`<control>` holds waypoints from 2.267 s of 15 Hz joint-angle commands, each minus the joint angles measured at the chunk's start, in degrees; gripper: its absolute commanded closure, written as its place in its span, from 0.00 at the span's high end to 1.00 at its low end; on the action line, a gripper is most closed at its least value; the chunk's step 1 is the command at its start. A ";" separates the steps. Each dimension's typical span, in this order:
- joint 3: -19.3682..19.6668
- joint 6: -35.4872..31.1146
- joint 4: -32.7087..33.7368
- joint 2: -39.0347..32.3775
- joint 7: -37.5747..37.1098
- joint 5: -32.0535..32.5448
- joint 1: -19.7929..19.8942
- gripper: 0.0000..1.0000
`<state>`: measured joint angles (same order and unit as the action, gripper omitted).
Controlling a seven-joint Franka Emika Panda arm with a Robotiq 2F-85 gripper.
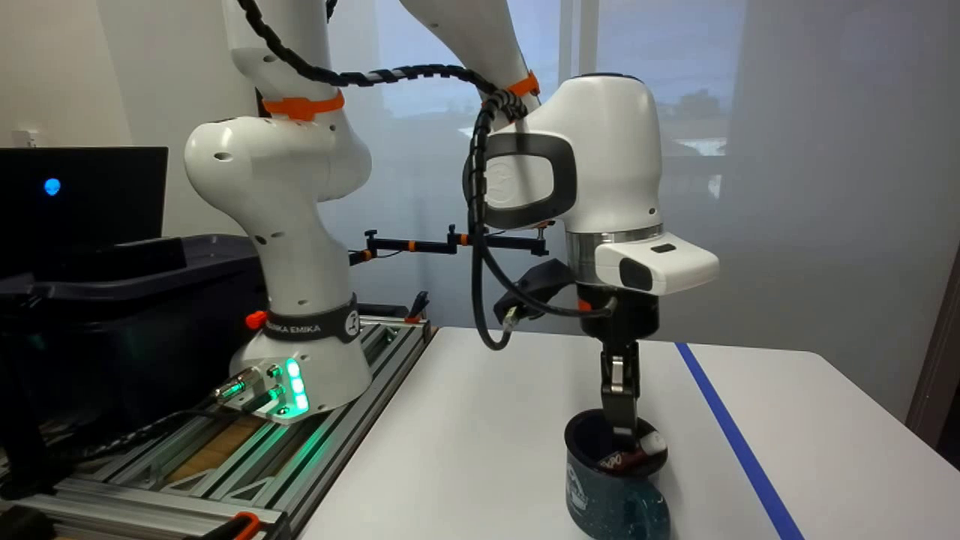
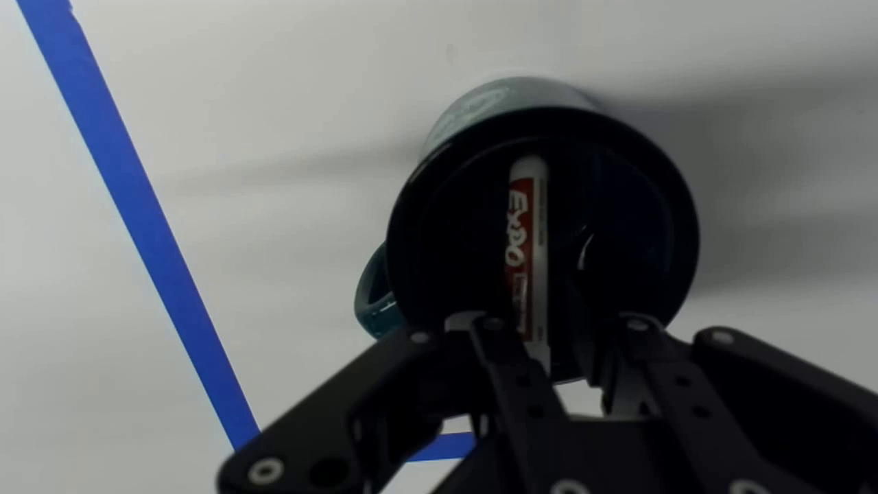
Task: Put the marker on the table
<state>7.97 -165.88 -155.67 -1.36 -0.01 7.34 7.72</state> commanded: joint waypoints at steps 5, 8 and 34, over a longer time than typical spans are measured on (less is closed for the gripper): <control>0.69 -6.13 -1.66 -1.35 3.32 -0.66 0.83 0.37; 0.30 -8.96 -1.62 -2.80 5.43 -1.63 0.98 0.38; -2.50 8.56 8.26 6.87 24.26 -23.90 -9.12 0.05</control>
<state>5.38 -161.99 -150.35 5.48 17.60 -7.56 3.35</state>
